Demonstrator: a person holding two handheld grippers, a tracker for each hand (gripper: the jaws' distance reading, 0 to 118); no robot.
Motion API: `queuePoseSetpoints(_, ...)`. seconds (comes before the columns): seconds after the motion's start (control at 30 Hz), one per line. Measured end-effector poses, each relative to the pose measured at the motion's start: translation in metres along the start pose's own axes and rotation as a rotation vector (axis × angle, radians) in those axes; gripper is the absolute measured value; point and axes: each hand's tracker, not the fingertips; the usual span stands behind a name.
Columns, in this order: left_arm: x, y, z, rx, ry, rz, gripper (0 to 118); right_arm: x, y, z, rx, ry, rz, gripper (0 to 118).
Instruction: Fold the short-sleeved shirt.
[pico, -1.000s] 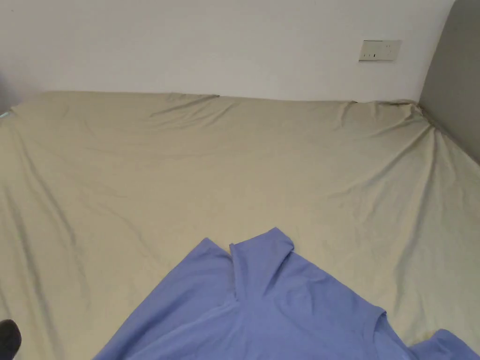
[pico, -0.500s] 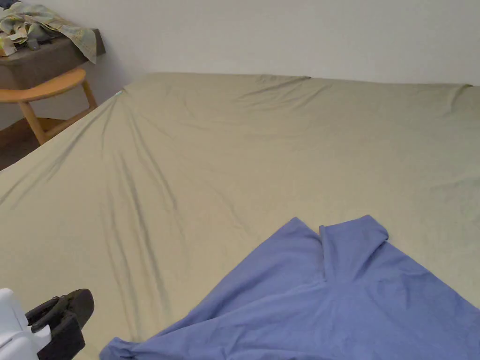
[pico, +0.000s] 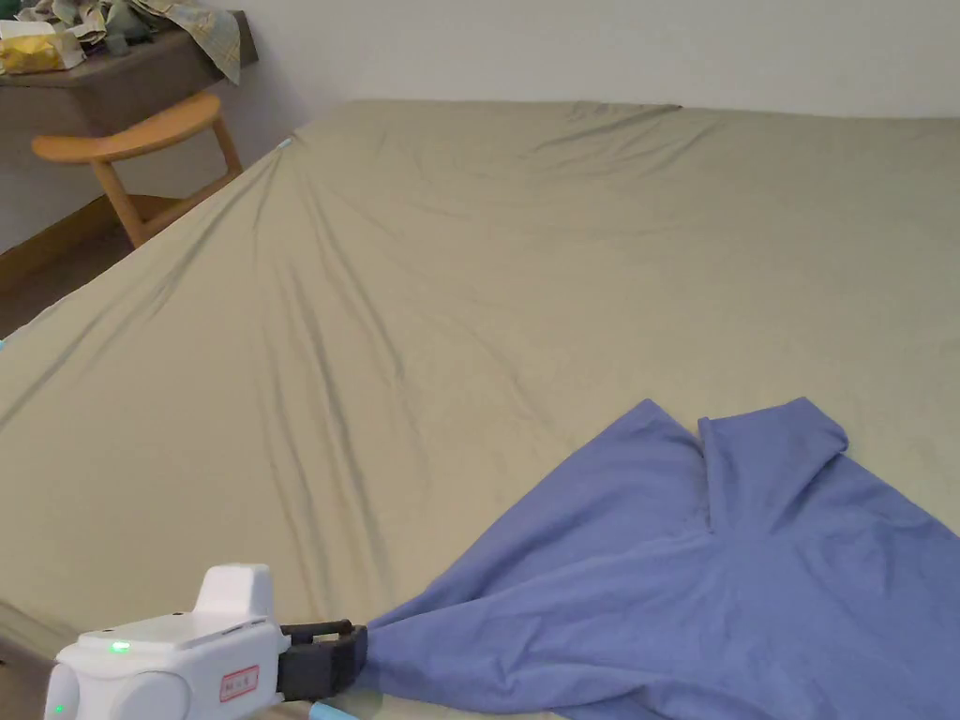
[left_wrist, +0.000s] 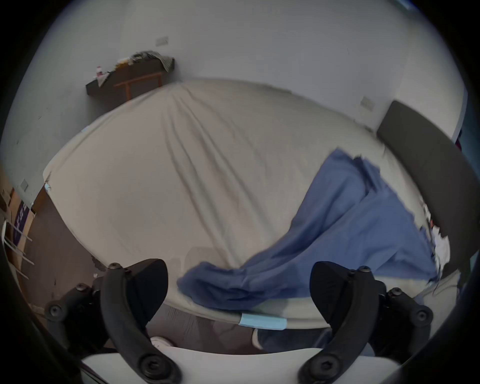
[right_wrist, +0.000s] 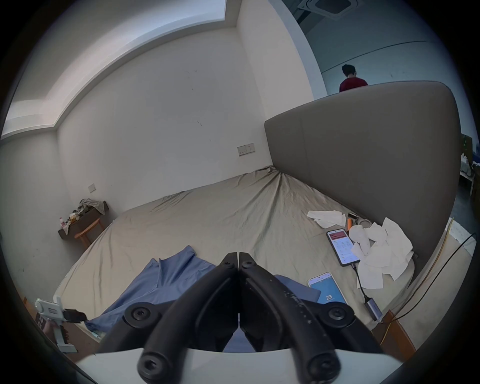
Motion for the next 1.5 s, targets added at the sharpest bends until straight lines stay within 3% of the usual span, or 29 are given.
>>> queuePoseSetpoints(0.07, 0.002, -0.003, -0.014, -0.018, 0.014, -0.036, 80, -0.003, -0.002, -0.003, -0.006, -0.003, 0.007, 0)
queuePoseSetpoints(0.13, 0.007, -0.004, -0.017, -0.033, 0.019, -0.037, 44, -0.002, -0.001, -0.004, -0.015, 0.002, 0.008, 0)
queuePoseSetpoints(0.17, 0.009, -0.005, -0.016, -0.040, -0.014, -0.034, 19, -0.003, -0.002, -0.005, -0.016, -0.001, 0.007, 0)
queuePoseSetpoints(0.2, 0.014, -0.004, -0.015, -0.045, -0.053, -0.029, 7, -0.003, -0.003, -0.006, -0.020, -0.002, 0.010, 0)
queuePoseSetpoints(0.33, 0.027, -0.007, 0.002, -0.012, 0.019, -0.130, 7, -0.011, -0.007, -0.011, -0.041, 0.002, 0.023, 0)
queuePoseSetpoints(0.43, 0.023, -0.010, 0.014, 0.030, -0.061, -0.005, 7, -0.011, -0.009, -0.035, -0.065, 0.021, 0.047, 0)
queuePoseSetpoints(0.5, 0.021, -0.009, 0.022, 0.057, -0.048, 0.002, 7, -0.020, -0.004, -0.065, -0.090, 0.068, 0.057, 0)
queuePoseSetpoints(0.57, 0.024, -0.005, 0.036, 0.125, -0.044, 0.006, 7, -0.040, 0.005, -0.112, -0.119, 0.132, 0.098, 0)
queuePoseSetpoints(0.67, 0.034, 0.002, 0.055, 0.198, -0.073, 0.064, 6, -0.081, 0.018, -0.196, -0.165, 0.226, 0.223, 0)
queuePoseSetpoints(0.77, 0.042, 0.011, 0.067, 0.225, -0.088, 0.076, 6, -0.108, 0.024, -0.288, -0.258, 0.320, 0.177, 0)
queuePoseSetpoints(0.9, 0.049, 0.015, 0.064, 0.218, -0.069, 0.054, 7, -0.139, 0.019, -0.398, -0.401, 0.371, 0.244, 0)
queuePoseSetpoints(0.93, 0.049, 0.015, 0.062, 0.210, -0.065, 0.060, 7, -0.144, 0.014, -0.419, -0.423, 0.357, 0.237, 6)
queuePoseSetpoints(0.97, 0.049, 0.015, 0.060, 0.205, -0.063, 0.061, 7, -0.148, 0.009, -0.441, -0.469, 0.359, 0.221, 28)
queuePoseSetpoints(1.0, 0.048, 0.014, 0.059, 0.204, -0.062, 0.064, 7, -0.150, 0.005, -0.457, -0.513, 0.344, 0.203, 87)
queuePoseSetpoints(1.03, 0.047, 0.015, 0.057, 0.195, -0.068, 0.072, 7, -0.153, -0.002, -0.477, -0.569, 0.311, 0.207, 118)
queuePoseSetpoints(1.07, 0.047, 0.014, 0.054, 0.195, -0.060, 0.074, 7, -0.157, -0.011, -0.489, -0.630, 0.255, 0.217, 116)
queuePoseSetpoints(1.1, 0.047, 0.014, 0.052, 0.191, -0.055, 0.074, 7, -0.158, -0.016, -0.492, -0.577, 0.309, 0.213, 102)
queuePoseSetpoints(1.13, 0.046, 0.014, 0.049, 0.184, -0.052, 0.076, 6, -0.157, -0.024, -0.497, -0.587, 0.280, 0.239, 99)
queuePoseSetpoints(1.23, 0.044, 0.016, 0.045, 0.176, -0.056, 0.091, 6, -0.160, -0.052, -0.505, -0.675, 0.323, 0.279, 102)
queuePoseSetpoints(1.33, 0.045, 0.018, 0.044, 0.174, -0.057, 0.094, 7, -0.173, -0.065, -0.500, -0.705, 0.326, 0.315, 59)
queuePoseSetpoints(1.37, 0.045, 0.018, 0.045, 0.176, -0.055, 0.091, 6, -0.175, -0.068, -0.493, -0.663, 0.295, 0.361, 37)
queuePoseSetpoints(1.4, 0.046, 0.018, 0.045, 0.176, -0.054, 0.088, 6, -0.180, -0.066, -0.487, -0.619, 0.281, 0.420, 3)
queuePoseSetpoints(1.47, 0.046, 0.019, 0.045, 0.177, -0.056, 0.087, 6, -0.180, -0.063, -0.479, -0.626, 0.356, 0.425, 3)
queuePoseSetpoints(1.5, 0.046, 0.019, 0.045, 0.180, -0.059, 0.093, 6, -0.181, -0.061, -0.470, -0.627, 0.343, 0.393, 3)
